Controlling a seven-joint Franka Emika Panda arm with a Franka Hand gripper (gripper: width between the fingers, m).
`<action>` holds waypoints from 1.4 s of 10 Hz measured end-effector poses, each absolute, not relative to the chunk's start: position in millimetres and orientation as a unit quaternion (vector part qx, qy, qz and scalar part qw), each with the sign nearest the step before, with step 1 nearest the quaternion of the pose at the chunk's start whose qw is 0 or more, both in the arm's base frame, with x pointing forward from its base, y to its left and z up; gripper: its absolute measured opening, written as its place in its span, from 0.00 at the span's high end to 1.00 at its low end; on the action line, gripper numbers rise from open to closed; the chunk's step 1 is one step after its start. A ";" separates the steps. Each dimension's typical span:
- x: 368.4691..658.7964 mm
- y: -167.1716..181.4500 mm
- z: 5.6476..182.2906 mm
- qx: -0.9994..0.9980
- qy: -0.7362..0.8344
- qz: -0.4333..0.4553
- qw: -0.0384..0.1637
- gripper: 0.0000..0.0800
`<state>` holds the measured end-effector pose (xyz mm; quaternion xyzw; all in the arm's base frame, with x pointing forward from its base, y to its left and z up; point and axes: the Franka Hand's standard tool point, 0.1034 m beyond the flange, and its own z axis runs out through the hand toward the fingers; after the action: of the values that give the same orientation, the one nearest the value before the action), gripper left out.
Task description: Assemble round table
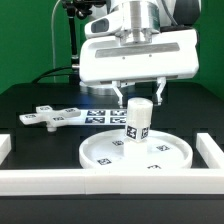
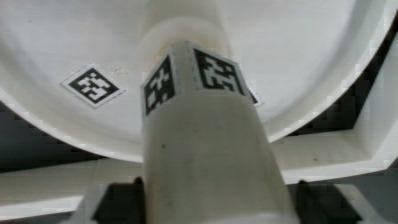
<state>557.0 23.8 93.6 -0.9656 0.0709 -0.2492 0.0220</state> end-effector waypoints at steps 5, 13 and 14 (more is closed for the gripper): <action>556.7 22.2 91.9 -0.962 0.071 -0.264 0.018 0.24; 571.3 6.4 129.0 -0.974 0.067 -0.212 0.031 0.19; 569.5 7.2 125.9 -0.976 0.066 -0.204 0.033 0.19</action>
Offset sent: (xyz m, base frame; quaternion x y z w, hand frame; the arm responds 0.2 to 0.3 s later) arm 0.0000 0.0000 0.0000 0.0000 0.0000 0.0000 1.0000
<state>569.5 7.2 125.9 -0.9761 0.0662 -0.2044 0.0328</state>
